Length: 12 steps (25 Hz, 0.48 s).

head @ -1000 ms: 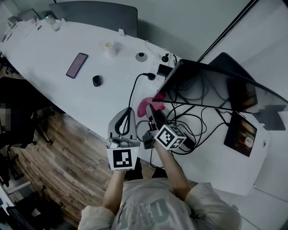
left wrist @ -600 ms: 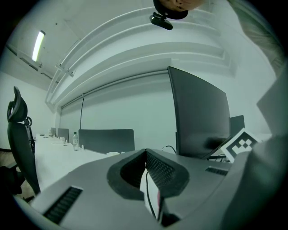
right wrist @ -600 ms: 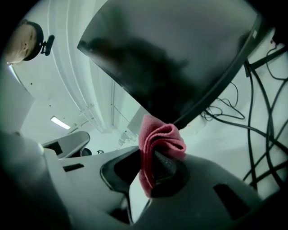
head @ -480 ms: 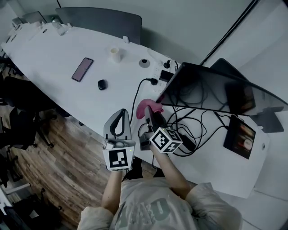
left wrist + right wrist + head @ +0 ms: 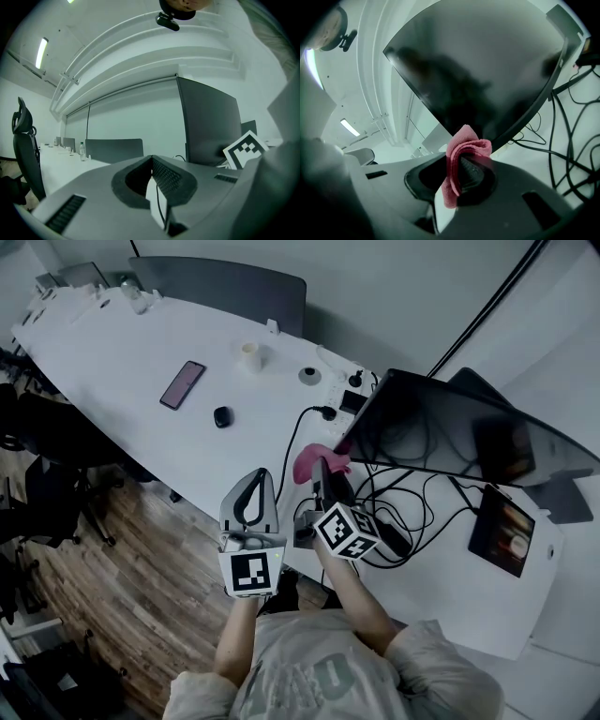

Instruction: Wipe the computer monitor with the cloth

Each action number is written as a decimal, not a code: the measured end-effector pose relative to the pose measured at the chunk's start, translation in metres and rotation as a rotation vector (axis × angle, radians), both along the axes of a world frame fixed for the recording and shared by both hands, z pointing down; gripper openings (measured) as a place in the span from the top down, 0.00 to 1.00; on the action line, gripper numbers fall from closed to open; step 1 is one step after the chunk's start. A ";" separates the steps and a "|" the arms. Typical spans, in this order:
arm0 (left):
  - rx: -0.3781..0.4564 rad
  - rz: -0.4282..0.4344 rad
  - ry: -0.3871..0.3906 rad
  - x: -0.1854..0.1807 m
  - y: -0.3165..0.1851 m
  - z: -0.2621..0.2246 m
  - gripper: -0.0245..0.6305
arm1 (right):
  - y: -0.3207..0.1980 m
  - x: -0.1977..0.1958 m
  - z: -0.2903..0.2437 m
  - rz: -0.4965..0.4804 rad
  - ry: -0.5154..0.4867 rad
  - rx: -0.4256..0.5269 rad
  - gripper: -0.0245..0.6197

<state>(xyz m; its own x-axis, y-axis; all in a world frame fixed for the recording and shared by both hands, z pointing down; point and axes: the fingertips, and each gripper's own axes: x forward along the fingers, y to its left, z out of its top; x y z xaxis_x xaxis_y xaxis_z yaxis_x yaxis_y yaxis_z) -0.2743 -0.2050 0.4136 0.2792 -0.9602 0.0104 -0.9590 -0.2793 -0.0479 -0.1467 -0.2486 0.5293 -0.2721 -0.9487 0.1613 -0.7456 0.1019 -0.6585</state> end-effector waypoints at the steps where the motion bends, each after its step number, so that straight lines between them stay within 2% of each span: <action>1: 0.002 -0.003 -0.002 -0.001 0.000 -0.001 0.94 | 0.001 0.001 -0.003 0.012 0.006 0.008 0.88; 12: 0.017 -0.046 0.003 -0.011 0.006 -0.021 0.94 | 0.001 -0.001 -0.067 0.047 0.084 0.177 0.88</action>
<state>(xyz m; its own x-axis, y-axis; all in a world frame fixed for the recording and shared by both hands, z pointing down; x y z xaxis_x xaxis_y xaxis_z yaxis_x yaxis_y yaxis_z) -0.2857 -0.1994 0.3931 0.2346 -0.9721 -0.0070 -0.9710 -0.2340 -0.0494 -0.1477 -0.2476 0.4618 -0.2191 -0.9756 0.0108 -0.8039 0.1743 -0.5686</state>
